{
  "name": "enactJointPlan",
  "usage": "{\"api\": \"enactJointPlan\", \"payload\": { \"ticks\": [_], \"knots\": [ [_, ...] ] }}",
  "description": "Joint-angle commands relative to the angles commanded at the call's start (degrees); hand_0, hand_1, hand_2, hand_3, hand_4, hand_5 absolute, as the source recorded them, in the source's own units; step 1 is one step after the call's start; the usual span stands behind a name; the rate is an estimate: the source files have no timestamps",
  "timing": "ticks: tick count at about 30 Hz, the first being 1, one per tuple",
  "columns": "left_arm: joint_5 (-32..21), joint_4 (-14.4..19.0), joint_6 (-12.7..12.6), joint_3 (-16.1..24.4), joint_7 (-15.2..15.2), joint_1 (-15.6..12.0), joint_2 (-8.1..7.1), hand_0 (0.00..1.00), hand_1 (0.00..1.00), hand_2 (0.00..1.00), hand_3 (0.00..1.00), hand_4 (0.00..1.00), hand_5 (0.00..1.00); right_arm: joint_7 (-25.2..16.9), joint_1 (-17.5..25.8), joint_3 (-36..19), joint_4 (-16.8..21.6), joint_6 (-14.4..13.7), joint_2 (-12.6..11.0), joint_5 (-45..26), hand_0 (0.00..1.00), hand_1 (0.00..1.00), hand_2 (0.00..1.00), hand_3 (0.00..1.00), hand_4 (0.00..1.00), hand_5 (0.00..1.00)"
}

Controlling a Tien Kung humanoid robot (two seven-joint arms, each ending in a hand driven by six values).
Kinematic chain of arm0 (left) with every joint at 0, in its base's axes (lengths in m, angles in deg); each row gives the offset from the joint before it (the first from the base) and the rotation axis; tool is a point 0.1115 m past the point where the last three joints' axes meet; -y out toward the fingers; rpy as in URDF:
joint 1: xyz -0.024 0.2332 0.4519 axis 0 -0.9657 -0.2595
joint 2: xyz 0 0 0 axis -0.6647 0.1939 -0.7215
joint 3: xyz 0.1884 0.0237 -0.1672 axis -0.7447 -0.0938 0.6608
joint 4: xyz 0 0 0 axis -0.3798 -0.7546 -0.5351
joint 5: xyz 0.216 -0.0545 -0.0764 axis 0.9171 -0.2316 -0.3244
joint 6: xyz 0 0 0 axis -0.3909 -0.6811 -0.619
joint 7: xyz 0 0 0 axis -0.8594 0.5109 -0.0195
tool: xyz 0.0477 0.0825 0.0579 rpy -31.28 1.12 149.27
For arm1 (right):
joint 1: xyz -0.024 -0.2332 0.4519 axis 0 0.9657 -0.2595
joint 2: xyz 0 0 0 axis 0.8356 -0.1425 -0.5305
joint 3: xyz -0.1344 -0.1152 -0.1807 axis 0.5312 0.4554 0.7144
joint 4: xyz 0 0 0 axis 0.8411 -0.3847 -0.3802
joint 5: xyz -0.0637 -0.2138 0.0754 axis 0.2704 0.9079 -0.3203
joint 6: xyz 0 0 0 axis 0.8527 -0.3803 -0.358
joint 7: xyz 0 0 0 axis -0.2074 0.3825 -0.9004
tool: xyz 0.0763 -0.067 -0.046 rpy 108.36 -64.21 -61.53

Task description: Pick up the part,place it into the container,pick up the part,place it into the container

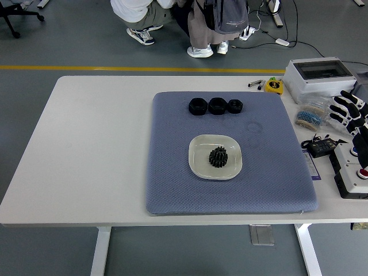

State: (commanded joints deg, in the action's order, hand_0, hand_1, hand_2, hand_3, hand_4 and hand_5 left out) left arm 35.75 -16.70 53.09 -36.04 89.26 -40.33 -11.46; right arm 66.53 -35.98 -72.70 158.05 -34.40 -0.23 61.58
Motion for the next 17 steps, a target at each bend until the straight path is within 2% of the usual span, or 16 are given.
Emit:
{"api": "enactJointPlan", "payload": {
  "ticks": [17],
  "knots": [
    [-2.31, -0.09, -0.4, -1.47, -0.72, 0.96, 0.27, 0.714, 0.729, 0.756, 0.674, 0.705, 0.681, 0.69, -0.84, 0.2, 0.11, 0.21, -0.2, 1.45, 0.849, 0.804, 0.834, 0.854, 0.998, 0.753]
  ]
}}
